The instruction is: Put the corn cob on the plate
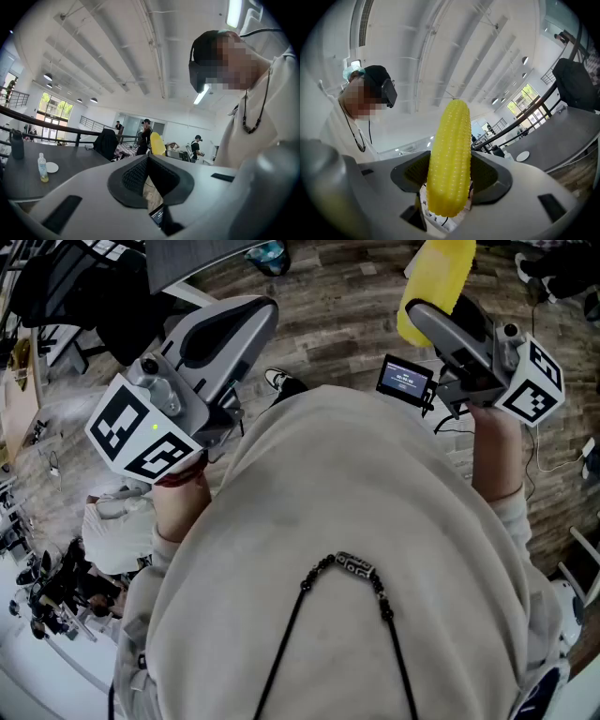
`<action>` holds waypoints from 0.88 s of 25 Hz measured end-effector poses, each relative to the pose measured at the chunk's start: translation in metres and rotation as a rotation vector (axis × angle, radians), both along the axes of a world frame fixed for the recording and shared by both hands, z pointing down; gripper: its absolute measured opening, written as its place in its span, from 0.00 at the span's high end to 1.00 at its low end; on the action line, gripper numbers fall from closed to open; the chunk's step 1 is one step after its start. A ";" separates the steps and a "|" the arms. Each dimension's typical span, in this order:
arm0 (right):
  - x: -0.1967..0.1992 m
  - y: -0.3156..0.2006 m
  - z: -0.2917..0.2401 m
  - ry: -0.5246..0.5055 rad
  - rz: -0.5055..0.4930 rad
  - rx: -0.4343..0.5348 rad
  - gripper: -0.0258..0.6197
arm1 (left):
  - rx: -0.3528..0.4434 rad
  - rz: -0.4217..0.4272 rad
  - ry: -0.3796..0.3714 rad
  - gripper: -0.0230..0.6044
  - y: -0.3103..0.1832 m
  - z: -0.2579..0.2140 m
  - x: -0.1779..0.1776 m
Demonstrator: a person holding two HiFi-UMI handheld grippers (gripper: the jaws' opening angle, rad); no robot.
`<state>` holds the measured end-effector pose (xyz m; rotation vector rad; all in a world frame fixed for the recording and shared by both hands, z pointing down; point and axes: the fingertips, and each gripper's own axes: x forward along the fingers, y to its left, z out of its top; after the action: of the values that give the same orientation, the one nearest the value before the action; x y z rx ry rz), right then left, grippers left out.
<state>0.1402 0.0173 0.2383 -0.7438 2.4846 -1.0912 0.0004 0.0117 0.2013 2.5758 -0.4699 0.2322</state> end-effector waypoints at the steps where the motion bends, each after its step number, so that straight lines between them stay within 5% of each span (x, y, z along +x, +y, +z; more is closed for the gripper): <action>1: -0.001 0.002 -0.001 -0.001 -0.001 0.004 0.54 | 0.004 0.000 0.000 0.96 0.002 -0.001 -0.001; 22: 0.025 0.010 -0.008 0.042 0.052 -0.070 0.54 | -0.028 -0.032 0.059 0.96 -0.005 -0.011 0.018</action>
<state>0.1649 0.0269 0.2306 -0.8543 2.4580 -1.1606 0.0184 0.0066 0.1901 2.5381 -0.4820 0.1502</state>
